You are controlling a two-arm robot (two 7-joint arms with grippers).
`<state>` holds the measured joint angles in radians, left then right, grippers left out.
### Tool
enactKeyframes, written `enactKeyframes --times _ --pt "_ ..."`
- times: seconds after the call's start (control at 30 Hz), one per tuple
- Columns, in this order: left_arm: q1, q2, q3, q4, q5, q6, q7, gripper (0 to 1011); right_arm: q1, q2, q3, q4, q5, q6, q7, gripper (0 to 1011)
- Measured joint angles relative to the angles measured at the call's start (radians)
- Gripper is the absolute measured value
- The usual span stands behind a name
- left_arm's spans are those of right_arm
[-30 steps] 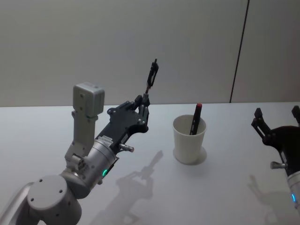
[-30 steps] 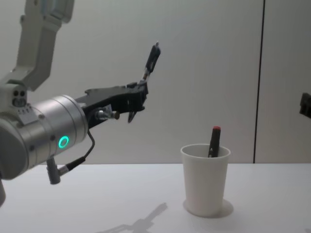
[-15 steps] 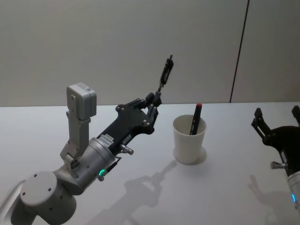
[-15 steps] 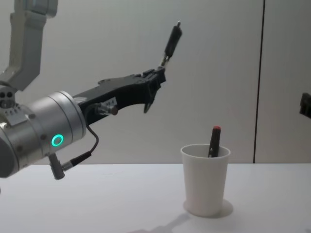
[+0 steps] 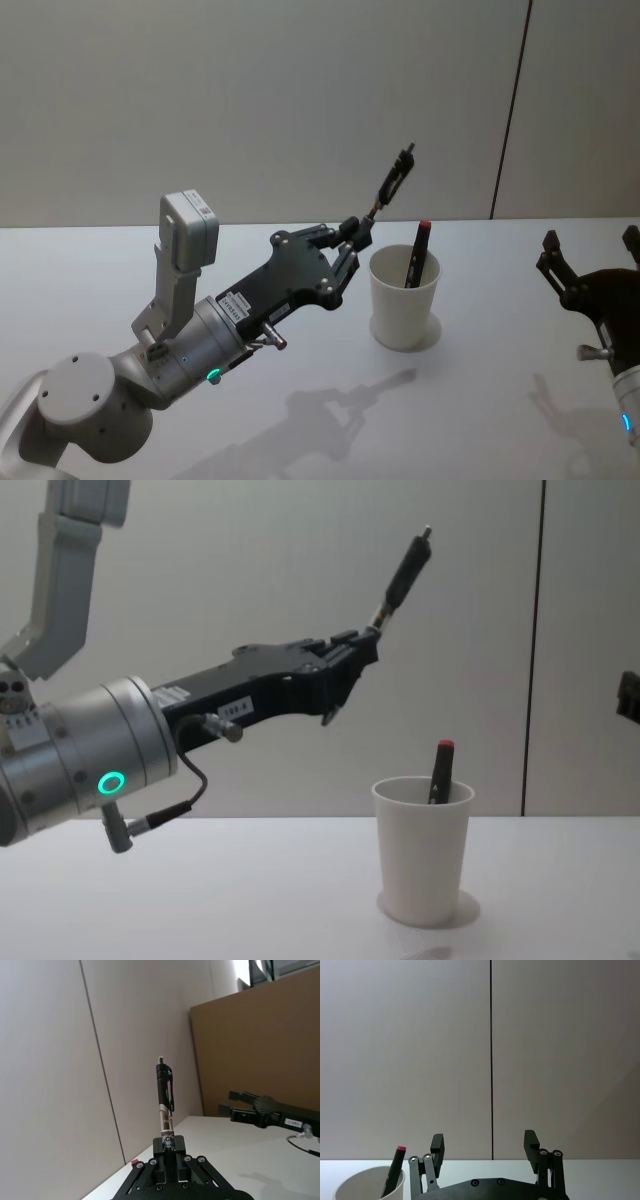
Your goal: Place the pen into the pen holder.
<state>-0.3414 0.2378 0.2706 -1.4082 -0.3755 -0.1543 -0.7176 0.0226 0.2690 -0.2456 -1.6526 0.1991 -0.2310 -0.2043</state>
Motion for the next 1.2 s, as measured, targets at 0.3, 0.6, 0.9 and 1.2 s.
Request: enactKeyframes --times 0.3,0.6,0.9,1.2 --pt "-0.013 0.003 0.002 0.02 0.014 -0.017 -0.054 136 0.0 0.0 0.0 0.0 0.0 0.0 0.0 1002" --pt "-0.018 0.005 0.002 0.03 0.022 -0.026 -0.079 137 0.0 0.0 0.001 0.0 0.001 -0.001 0.005 1001" --pt "-0.022 0.006 0.003 0.035 0.025 -0.03 -0.092 137 0.001 0.005 0.005 0.0 0.019 -0.014 0.075 1002" --pt "-0.023 0.006 0.003 0.037 0.027 -0.032 -0.098 136 0.007 0.013 0.01 -0.001 0.059 -0.031 0.191 1002"
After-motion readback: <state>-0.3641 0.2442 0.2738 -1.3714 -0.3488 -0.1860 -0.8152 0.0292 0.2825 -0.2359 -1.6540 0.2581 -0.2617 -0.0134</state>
